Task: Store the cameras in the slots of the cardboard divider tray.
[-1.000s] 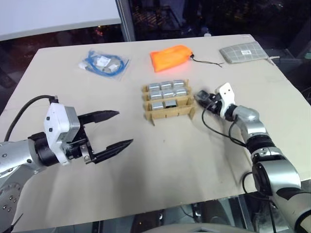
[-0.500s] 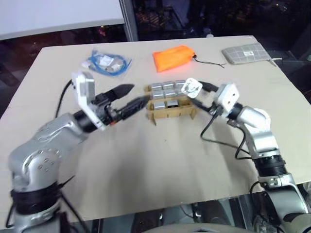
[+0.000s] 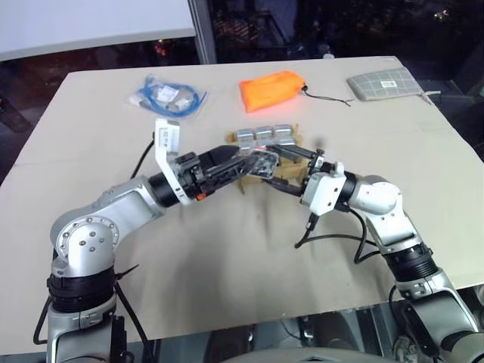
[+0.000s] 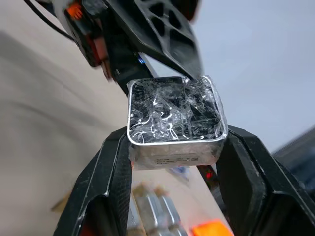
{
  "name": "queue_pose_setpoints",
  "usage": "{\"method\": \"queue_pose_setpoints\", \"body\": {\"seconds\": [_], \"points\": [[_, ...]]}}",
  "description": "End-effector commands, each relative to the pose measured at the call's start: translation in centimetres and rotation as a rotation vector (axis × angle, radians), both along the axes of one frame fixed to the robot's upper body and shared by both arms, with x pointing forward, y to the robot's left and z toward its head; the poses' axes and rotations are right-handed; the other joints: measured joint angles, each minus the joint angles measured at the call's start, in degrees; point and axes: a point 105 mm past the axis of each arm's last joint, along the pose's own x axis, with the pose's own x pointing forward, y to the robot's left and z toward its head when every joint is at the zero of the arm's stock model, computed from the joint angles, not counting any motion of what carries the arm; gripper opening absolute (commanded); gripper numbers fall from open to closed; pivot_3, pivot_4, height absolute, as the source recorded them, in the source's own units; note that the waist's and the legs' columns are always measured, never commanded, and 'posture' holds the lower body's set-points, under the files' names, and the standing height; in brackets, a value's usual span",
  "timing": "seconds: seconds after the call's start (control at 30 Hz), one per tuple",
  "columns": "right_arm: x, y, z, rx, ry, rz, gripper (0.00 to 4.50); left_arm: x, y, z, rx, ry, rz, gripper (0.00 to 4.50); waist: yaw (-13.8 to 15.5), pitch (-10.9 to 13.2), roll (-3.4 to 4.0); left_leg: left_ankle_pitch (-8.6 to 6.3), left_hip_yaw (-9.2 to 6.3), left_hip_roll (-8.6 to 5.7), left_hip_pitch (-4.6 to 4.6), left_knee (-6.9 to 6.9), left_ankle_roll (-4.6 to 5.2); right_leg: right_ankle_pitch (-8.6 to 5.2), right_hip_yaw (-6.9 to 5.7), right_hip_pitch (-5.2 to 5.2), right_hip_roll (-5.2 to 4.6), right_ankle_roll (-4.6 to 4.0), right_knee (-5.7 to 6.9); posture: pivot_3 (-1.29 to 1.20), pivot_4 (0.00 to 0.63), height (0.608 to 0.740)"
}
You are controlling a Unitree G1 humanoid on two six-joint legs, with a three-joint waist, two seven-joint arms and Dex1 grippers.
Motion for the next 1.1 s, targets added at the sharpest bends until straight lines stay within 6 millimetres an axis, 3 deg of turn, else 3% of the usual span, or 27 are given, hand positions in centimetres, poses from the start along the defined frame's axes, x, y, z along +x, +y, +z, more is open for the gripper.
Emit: {"method": "queue_pose_setpoints", "body": {"seconds": [0.03,0.17,0.2,0.3,0.47,0.5,0.73,0.9,1.0,1.1], "points": [[-0.8,0.4,1.6,0.038,-0.077,0.034,1.89,-0.7,-0.7,0.7,0.004,-0.031,-0.04,4.5,0.01,0.0,0.0,0.0,0.0,0.0,0.0,0.0,0.0,0.0,0.0,0.0,0.0,0.0,0.0,0.0,0.15,0.74],[-0.7,0.3,1.7,0.042,-0.079,0.028,1.89,-1.0,-0.9,0.7,-0.003,-0.024,-0.068,4.5,0.03,0.0,0.0,0.0,0.0,0.0,0.0,0.01,0.0,0.0,0.0,0.01,0.0,0.0,0.0,0.0,0.15,0.74],[-0.5,0.1,1.6,0.044,-0.074,0.021,1.89,-1.0,-0.9,0.7,-0.003,-0.022,-0.07,4.24,0.03,0.0,0.0,0.0,-0.01,0.0,0.0,0.01,0.0,0.0,0.0,0.01,0.0,0.0,0.0,0.0,0.15,0.74],[-0.4,0.0,1.5,0.04,-0.071,0.013,1.89,-1.3,-0.9,0.6,-0.001,-0.013,-0.083,3.31,0.03,0.0,0.0,0.0,-0.01,0.0,0.0,0.01,0.0,0.0,0.0,0.01,0.0,0.0,0.0,0.0,0.15,0.74],[-0.4,0.0,1.5,0.042,-0.067,0.016,1.89,-1.4,-1.1,0.8,-0.009,-0.022,-0.101,1.06,0.02,0.0,0.0,0.0,0.0,0.0,0.0,0.01,0.0,0.0,0.0,0.01,-0.01,0.0,0.0,0.0,0.15,0.74],[-0.4,0.0,1.4,0.041,-0.065,0.016,1.89,-1.5,-1.1,0.8,-0.009,-0.024,-0.104,0.78,0.02,0.0,0.0,0.0,0.0,0.0,0.0,0.01,0.0,0.0,-0.01,0.01,0.0,0.0,0.0,0.0,0.15,0.74],[0.0,-0.5,2.0,0.064,-0.062,-0.036,1.89,-1.2,-1.2,0.4,0.011,-0.027,-0.103,0.77,0.04,0.0,0.0,0.0,0.0,0.0,0.01,0.01,0.0,0.0,0.0,0.01,-0.01,0.0,0.0,0.0,0.15,0.74],[1.1,-1.9,2.2,0.087,-0.067,-0.135,4.32,-0.1,-1.0,0.6,0.032,-0.086,-0.077,0.77,0.12,0.0,0.0,0.0,0.07,-0.01,0.0,0.01,0.0,0.0,-0.01,0.02,0.0,0.0,0.0,0.0,0.15,0.74],[3.4,-6.0,-1.1,0.022,0.25,-0.259,4.42,2.2,-0.4,1.3,-0.03,-0.085,-0.042,0.77,1.12,-0.01,-0.09,0.0,0.15,-0.07,-0.01,0.06,0.0,0.0,-0.16,0.12,-0.02,-0.01,-0.03,0.0,0.15,0.74],[3.6,-9.0,-3.0,0.004,0.565,-0.287,4.42,3.6,-0.7,1.0,0.066,-0.221,-0.024,0.77,1.38,0.0,-0.09,-0.01,0.19,-0.08,-0.02,0.08,0.02,0.0,-0.16,0.17,-0.03,-0.01,-0.1,0.0,0.15,0.74]]}}
